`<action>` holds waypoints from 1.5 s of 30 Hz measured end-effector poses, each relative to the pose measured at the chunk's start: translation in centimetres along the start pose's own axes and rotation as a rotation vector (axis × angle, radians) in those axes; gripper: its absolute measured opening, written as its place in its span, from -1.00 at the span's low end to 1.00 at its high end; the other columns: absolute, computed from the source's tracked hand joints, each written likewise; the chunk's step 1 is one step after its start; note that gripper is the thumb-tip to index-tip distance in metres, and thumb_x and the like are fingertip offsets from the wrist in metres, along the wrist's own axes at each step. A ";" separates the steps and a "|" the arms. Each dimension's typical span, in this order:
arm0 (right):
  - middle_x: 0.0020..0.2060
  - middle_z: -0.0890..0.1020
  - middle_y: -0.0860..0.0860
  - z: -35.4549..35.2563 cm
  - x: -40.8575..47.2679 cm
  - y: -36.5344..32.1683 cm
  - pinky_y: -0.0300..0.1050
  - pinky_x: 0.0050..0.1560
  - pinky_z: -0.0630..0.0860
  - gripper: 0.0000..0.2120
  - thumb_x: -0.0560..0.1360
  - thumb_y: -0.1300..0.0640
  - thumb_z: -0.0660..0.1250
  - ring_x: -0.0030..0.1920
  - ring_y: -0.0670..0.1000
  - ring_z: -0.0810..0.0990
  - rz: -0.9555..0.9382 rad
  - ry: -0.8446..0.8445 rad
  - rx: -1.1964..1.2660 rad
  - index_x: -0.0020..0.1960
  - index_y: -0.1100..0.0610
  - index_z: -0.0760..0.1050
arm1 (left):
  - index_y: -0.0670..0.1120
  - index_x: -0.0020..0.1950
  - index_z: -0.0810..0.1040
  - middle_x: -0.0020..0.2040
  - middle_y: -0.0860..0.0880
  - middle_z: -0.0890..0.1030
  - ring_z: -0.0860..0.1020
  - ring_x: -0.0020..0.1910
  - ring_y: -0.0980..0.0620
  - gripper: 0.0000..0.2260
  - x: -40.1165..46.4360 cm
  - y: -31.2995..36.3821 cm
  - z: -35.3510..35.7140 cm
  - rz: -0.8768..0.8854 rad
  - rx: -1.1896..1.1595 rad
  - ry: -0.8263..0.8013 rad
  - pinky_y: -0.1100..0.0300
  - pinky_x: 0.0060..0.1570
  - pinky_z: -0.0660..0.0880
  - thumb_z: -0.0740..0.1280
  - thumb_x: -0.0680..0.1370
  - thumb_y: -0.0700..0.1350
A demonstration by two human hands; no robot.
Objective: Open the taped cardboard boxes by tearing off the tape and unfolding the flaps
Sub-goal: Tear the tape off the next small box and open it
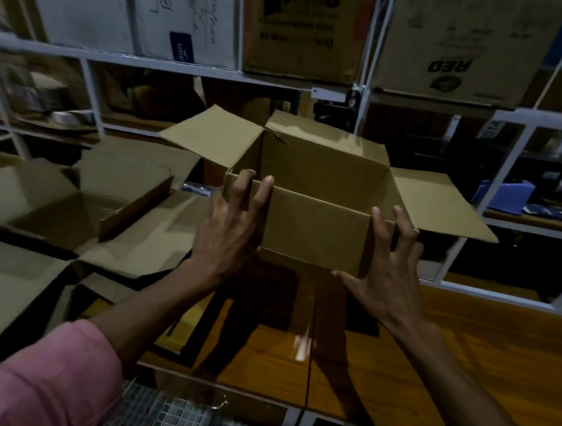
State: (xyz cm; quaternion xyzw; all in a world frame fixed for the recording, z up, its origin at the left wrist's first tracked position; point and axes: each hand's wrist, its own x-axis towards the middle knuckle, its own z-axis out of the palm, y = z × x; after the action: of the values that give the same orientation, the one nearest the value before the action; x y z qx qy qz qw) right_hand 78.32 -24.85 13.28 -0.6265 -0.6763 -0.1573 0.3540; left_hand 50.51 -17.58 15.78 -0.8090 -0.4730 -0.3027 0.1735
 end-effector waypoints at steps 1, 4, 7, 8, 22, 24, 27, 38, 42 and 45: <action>0.59 -0.01 0.19 0.0 0.6 -1.0 0.44 0.18 0.50 0.28 0.14 -0.16 0.70 0.44 0.38 0.16 -0.008 0.002 0.000 0.63 -0.05 -0.01 | 0.07 0.60 -0.08 0.54 -0.17 0.01 0.31 0.35 -0.50 0.16 0.0 -0.8 -0.9 -0.005 0.003 0.020 -0.31 -0.08 0.62 0.67 0.26 0.02; 0.59 -0.01 0.19 0.2 2.4 -4.2 0.46 0.16 0.51 0.28 0.14 -0.18 0.69 0.45 0.37 0.12 -0.053 0.030 -0.003 0.64 -0.05 -0.02 | 0.06 0.60 -0.01 0.53 -0.14 0.02 0.34 0.29 -0.53 0.15 -0.3 -3.5 -3.5 -0.008 0.016 0.073 -0.30 -0.12 0.61 0.68 0.23 0.04; 0.59 -0.01 0.20 0.7 4.2 -8.0 0.48 0.19 0.49 0.27 0.16 -0.17 0.68 0.49 0.34 0.07 -0.098 0.057 0.002 0.64 -0.06 -0.03 | 0.06 0.60 0.01 0.53 -0.15 0.03 0.35 0.27 -0.49 0.13 -0.6 -7.5 -5.4 -0.002 0.026 0.129 -0.30 -0.09 0.60 0.68 0.25 0.05; 0.59 0.00 0.20 1.0 4.7 -9.5 0.48 0.21 0.48 0.27 0.16 -0.17 0.68 0.50 0.34 0.07 -0.108 0.062 0.002 0.64 -0.06 -0.02 | 0.06 0.60 0.02 0.53 -0.15 0.03 0.34 0.28 -0.49 0.13 -0.7 -9.1 -5.9 0.000 0.024 0.144 -0.30 -0.08 0.60 0.68 0.25 0.08; 0.59 0.02 0.19 11.6 13.1 -39.3 0.37 0.27 0.48 0.21 0.21 -0.20 0.65 0.51 0.36 0.11 -0.144 0.094 -0.034 0.64 -0.04 -0.01 | 0.00 0.64 0.03 0.57 -0.28 0.11 0.27 0.35 -0.51 0.16 -4.5 -39.6 -15.3 -0.091 0.150 0.139 -0.38 -0.15 0.60 0.69 0.24 0.01; 0.59 0.00 0.20 13.2 14.0 -43.3 0.36 0.21 0.54 0.21 0.23 -0.20 0.64 0.49 0.37 0.12 -0.149 0.078 -0.045 0.64 -0.04 -0.02 | 0.00 0.64 0.01 0.56 -0.28 0.09 0.23 0.40 -0.52 0.18 -5.0 -44.0 -16.4 -0.101 0.141 0.142 -0.40 -0.08 0.59 0.70 0.23 -0.01; 0.60 -0.05 0.19 15.4 14.5 -48.1 0.31 0.12 0.58 0.21 0.24 -0.21 0.63 0.46 0.40 0.17 -0.142 0.039 -0.071 0.64 -0.06 -0.06 | 0.02 0.63 -0.02 0.55 -0.23 0.07 0.24 0.40 -0.50 0.21 -6.1 -48.9 -17.0 -0.122 0.142 0.106 -0.42 -0.09 0.58 0.72 0.20 0.02; 0.57 -0.06 0.25 22.5 12.2 -53.0 0.27 0.08 0.58 0.27 0.24 -0.17 0.64 0.27 0.39 0.34 -0.064 -0.158 -0.239 0.64 -0.06 -0.16 | -0.01 0.58 0.06 0.51 -0.23 0.07 0.34 0.28 -0.46 0.09 -9.9 -54.5 -12.9 -0.218 0.062 -0.100 -0.33 -0.02 0.57 0.69 0.25 -0.01; 0.56 -0.03 0.26 24.2 12.0 -52.9 0.27 0.08 0.54 0.32 0.22 -0.13 0.66 0.27 0.39 0.34 -0.017 -0.236 -0.345 0.63 -0.06 -0.21 | -0.01 0.57 0.05 0.50 -0.22 0.04 0.33 0.28 -0.46 0.10 -9.9 -55.6 -11.4 -0.212 0.046 -0.156 -0.33 0.02 0.56 0.69 0.25 -0.02; 0.55 -0.06 0.25 25.3 12.0 -52.9 0.30 0.25 0.49 0.28 0.27 -0.14 0.63 0.38 0.44 0.25 -0.025 -0.301 -0.346 0.62 -0.07 -0.26 | 0.00 0.56 0.03 0.51 -0.22 0.04 0.32 0.29 -0.45 0.10 -10.0 -56.5 -10.5 -0.202 0.030 -0.203 -0.32 0.02 0.56 0.70 0.24 -0.01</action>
State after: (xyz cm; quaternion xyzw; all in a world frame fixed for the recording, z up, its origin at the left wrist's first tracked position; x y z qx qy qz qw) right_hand 20.86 -8.19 15.95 -0.6857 -0.6924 -0.1798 0.1344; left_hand -5.73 -2.29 16.84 -0.7810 -0.5717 -0.2284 0.1053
